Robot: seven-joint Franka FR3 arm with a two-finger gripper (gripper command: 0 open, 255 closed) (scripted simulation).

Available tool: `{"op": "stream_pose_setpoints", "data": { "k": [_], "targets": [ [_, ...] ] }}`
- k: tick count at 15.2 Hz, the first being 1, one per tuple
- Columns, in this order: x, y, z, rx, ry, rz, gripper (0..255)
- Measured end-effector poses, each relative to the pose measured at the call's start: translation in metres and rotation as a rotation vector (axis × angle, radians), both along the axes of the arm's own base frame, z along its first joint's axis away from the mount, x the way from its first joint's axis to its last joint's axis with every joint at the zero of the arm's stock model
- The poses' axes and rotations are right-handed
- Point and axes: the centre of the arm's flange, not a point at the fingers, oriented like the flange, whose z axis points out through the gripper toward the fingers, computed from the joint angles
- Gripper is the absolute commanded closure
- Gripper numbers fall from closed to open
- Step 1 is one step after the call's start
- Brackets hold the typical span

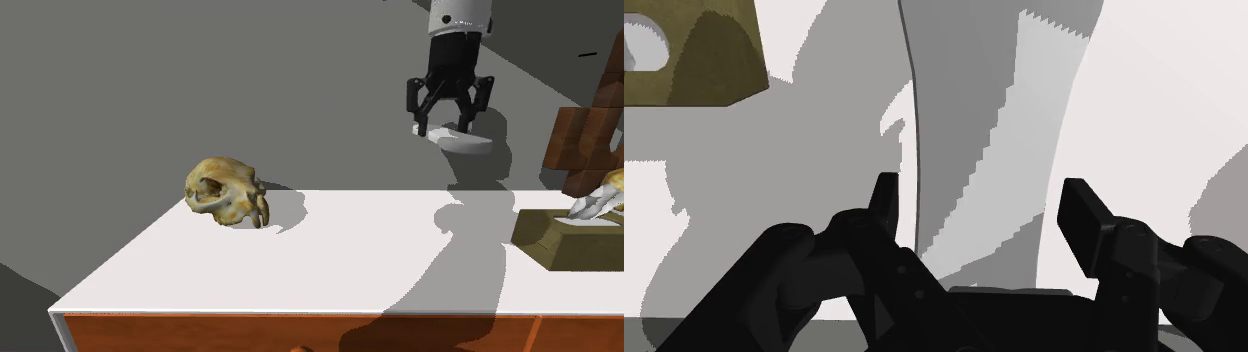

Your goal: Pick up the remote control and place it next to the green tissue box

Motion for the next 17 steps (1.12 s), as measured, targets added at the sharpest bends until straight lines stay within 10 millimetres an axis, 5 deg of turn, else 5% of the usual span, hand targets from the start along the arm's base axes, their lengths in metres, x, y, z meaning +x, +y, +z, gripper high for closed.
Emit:
{"op": "stream_pose_setpoints", "data": {
  "k": [3,5,17],
  "targets": [
    [0.002,-0.037,0.001,0.000,0.000,0.001,255],
    [0.000,-0.043,-0.006,0.000,0.000,0.001,255],
    [0.002,-0.045,-0.069,0.000,0.000,0.002,255]
  ]
}}
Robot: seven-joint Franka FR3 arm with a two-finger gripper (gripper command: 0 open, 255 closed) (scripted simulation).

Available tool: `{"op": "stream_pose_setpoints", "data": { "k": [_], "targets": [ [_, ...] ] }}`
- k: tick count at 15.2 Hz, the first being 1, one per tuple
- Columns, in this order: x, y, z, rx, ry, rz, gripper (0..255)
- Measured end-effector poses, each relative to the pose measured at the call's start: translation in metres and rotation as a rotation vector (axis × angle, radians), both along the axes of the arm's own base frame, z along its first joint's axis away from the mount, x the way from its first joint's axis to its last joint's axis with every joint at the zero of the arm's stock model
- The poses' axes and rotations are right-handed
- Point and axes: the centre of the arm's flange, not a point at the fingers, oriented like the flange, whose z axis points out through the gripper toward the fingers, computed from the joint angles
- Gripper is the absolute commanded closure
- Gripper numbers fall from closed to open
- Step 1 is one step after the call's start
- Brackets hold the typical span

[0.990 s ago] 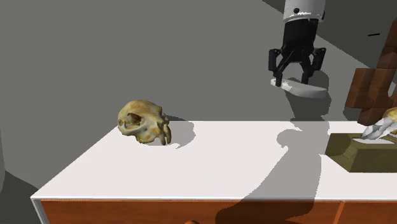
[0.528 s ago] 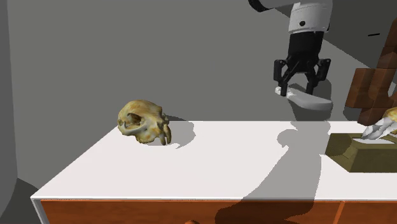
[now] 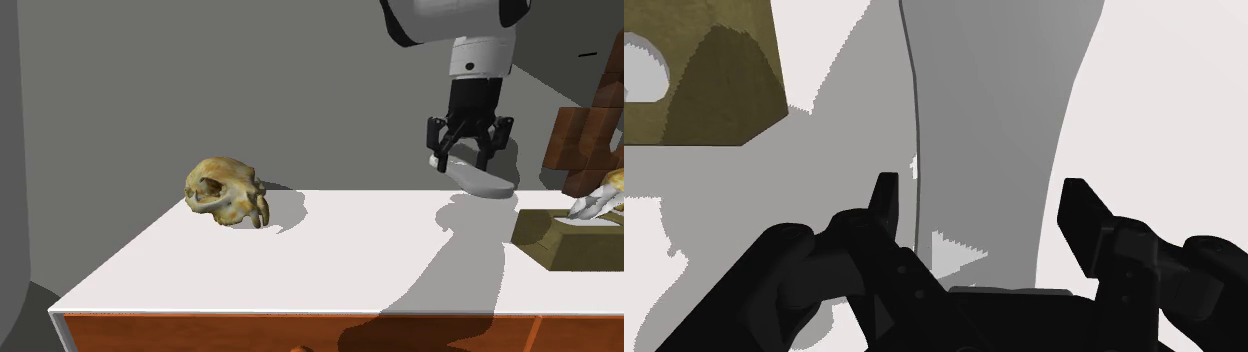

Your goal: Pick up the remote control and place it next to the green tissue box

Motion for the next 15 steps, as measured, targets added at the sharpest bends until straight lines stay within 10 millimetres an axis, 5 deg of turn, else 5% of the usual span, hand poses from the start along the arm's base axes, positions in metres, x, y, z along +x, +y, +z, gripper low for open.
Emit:
{"op": "stream_pose_setpoints", "data": {
  "k": [15],
  "targets": [
    [0.000,0.000,-0.079,0.000,0.000,0.000,255]
  ]
}}
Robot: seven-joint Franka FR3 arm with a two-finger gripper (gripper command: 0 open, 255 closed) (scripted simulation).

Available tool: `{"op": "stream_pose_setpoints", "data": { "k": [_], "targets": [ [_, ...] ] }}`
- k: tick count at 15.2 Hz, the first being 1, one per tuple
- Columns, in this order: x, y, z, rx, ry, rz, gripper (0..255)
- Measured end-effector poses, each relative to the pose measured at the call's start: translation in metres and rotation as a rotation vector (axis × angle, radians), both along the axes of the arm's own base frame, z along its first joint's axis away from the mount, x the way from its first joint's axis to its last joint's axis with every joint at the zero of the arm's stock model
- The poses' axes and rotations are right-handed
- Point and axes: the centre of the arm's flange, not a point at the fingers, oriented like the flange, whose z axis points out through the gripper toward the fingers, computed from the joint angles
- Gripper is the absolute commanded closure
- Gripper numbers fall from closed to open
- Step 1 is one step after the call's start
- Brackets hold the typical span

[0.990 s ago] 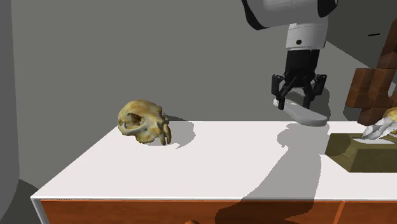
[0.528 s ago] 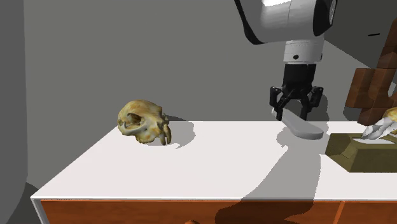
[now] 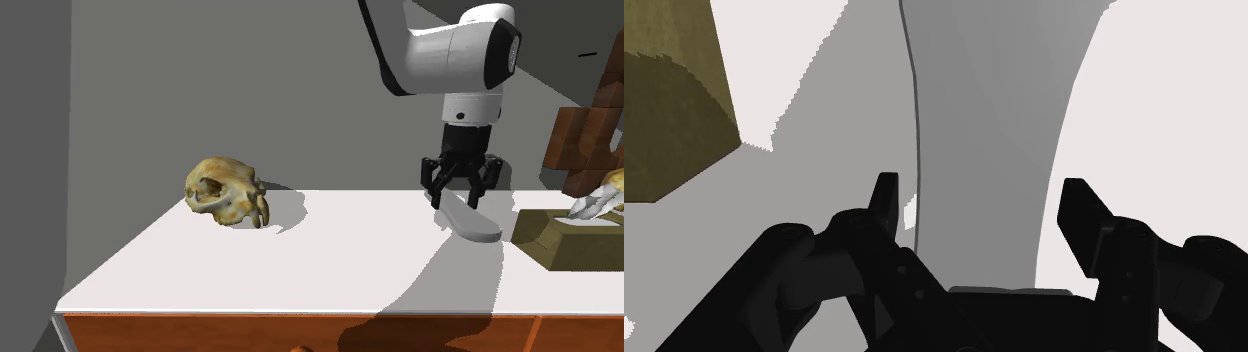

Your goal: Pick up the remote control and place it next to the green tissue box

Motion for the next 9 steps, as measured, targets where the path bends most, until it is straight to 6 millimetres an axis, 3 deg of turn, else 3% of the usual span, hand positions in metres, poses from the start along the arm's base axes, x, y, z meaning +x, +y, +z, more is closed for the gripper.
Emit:
{"op": "stream_pose_setpoints", "data": {
  "k": [9],
  "targets": [
    [0.000,-0.001,-0.048,0.000,0.000,0.000,255]
  ]
}}
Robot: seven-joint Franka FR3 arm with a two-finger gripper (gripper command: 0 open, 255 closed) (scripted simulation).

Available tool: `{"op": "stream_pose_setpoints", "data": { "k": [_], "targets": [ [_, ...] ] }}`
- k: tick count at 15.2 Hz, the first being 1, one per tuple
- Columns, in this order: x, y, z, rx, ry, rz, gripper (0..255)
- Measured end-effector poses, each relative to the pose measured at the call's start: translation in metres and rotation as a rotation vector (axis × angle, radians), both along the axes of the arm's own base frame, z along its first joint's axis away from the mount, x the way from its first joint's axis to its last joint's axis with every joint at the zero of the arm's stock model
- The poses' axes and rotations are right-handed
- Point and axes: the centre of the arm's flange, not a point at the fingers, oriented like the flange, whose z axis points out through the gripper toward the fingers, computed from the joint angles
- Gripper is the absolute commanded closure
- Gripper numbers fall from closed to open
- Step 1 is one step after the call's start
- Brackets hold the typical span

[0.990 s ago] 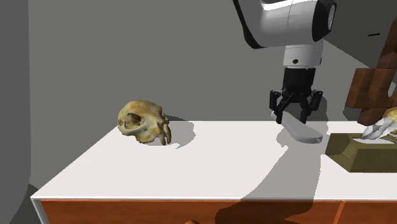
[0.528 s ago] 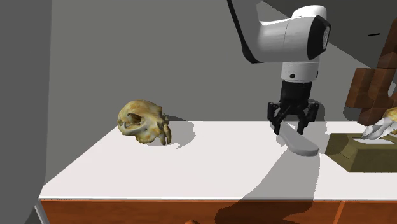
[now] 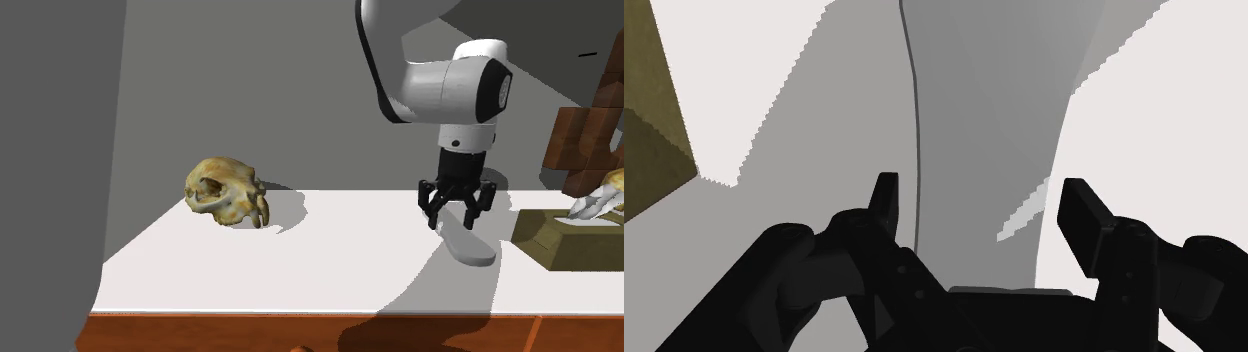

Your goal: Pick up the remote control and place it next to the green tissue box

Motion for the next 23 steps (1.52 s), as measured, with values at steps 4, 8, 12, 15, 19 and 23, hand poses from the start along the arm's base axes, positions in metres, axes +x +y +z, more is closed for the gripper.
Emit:
{"op": "stream_pose_setpoints", "data": {
  "k": [4,8,12,15,19,23],
  "targets": [
    [-0.002,0.001,-0.020,0.000,0.000,0.000,255],
    [-0.001,0.001,-0.022,0.000,0.000,0.000,255],
    [-0.001,0.001,-0.022,0.000,-0.001,0.000,0],
    [-0.001,0.001,-0.022,0.000,-0.001,0.000,0],
    [-0.002,0.002,0.006,-0.001,-0.002,0.000,0],
    [0.000,0.001,0.027,-0.001,-0.001,0.000,0]
  ]
}}
